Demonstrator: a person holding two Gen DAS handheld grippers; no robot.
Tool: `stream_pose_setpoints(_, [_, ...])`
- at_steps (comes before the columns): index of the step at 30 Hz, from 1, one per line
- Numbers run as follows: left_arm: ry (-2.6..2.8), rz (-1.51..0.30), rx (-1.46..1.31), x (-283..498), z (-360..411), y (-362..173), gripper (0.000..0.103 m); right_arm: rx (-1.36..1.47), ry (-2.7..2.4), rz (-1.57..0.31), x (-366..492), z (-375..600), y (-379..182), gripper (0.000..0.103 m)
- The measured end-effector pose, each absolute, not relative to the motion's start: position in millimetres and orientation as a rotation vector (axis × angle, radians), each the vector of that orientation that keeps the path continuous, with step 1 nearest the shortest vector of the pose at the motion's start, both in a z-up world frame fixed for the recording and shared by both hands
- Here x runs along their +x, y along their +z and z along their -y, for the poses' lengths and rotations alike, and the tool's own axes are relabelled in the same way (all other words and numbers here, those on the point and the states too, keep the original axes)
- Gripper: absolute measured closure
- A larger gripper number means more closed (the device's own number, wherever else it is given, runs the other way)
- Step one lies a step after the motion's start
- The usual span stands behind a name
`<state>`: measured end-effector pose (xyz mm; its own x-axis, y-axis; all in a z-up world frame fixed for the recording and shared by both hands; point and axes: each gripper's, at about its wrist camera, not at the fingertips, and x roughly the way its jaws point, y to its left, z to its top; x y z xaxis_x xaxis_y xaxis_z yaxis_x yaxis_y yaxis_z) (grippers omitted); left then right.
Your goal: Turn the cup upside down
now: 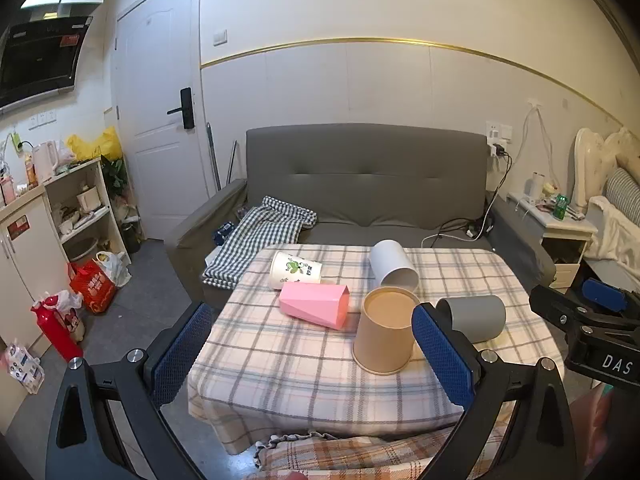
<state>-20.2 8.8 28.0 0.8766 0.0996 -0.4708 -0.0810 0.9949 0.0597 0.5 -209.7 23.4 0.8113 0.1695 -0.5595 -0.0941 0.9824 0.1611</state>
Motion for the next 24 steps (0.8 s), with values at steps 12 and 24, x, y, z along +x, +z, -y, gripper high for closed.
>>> stream_pose_setpoints(12, [0.081, -0.494, 0.059, -20.7, -2.8, 27.6, 0.0, 0.12, 0.133, -0.625, 2.2, 207.8, 19.5, 0.0])
stream_pose_setpoints(24, [0.078, -0.496, 0.064, -20.5, -0.5, 27.8, 0.0, 0.117, 0.132, -0.627, 0.6, 207.0, 16.2, 0.0])
